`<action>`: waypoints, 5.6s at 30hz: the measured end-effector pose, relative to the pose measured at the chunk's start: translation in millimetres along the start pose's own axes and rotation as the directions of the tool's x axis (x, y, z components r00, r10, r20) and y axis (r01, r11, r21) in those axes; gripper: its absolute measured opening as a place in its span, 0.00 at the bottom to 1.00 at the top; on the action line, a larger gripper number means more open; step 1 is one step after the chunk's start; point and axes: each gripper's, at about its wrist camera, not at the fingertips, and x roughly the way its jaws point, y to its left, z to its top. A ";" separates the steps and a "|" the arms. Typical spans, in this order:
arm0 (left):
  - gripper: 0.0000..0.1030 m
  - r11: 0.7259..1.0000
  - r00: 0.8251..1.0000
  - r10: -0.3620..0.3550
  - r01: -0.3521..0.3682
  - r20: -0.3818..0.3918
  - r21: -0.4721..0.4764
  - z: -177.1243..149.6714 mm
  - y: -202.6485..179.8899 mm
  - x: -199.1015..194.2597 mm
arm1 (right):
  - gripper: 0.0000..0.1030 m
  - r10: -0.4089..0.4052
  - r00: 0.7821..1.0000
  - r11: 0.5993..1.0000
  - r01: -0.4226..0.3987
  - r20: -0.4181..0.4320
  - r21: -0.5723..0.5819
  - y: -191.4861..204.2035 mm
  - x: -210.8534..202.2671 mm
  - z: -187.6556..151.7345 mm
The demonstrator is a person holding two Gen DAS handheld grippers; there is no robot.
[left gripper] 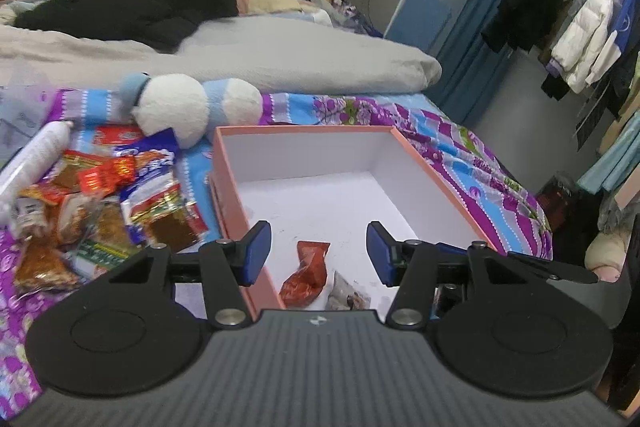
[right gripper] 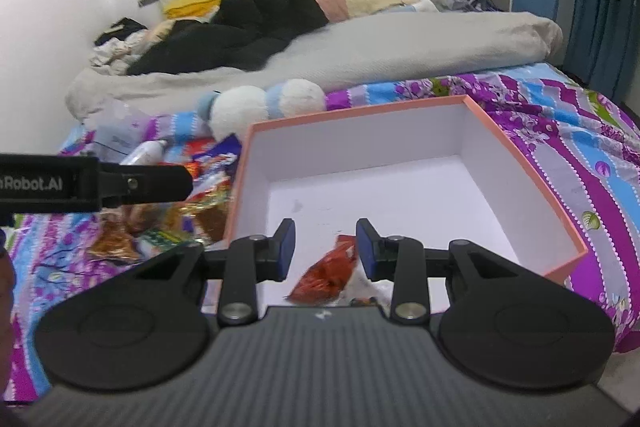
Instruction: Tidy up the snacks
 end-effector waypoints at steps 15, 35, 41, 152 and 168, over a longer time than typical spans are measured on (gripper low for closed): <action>0.57 0.996 0.996 0.068 -0.063 0.066 -0.064 -59.5 22.9 -103.2 | 0.36 0.080 0.996 0.995 -0.077 0.049 -0.059 54.6 -66.1 -32.2; 0.57 0.967 0.981 0.194 -0.188 0.020 -0.171 -116.7 67.1 -137.3 | 0.44 0.208 0.978 0.967 -0.204 0.010 -0.155 102.4 -80.1 -75.2; 0.69 0.950 0.973 0.231 -0.230 -0.020 -0.211 -118.2 91.4 -118.8 | 0.64 0.221 0.975 0.964 -0.221 -0.021 -0.148 107.4 -60.2 -77.3; 0.79 0.850 0.959 0.218 -0.277 -0.180 -0.448 -178.2 208.2 -43.4 | 0.77 0.162 0.964 0.986 -0.167 -0.209 -0.003 120.6 61.6 -151.6; 0.72 0.822 0.929 0.323 -0.370 -0.181 -0.434 -168.6 206.6 -10.9 | 0.78 0.048 0.973 0.992 -0.073 -0.228 -0.100 137.8 109.0 -159.8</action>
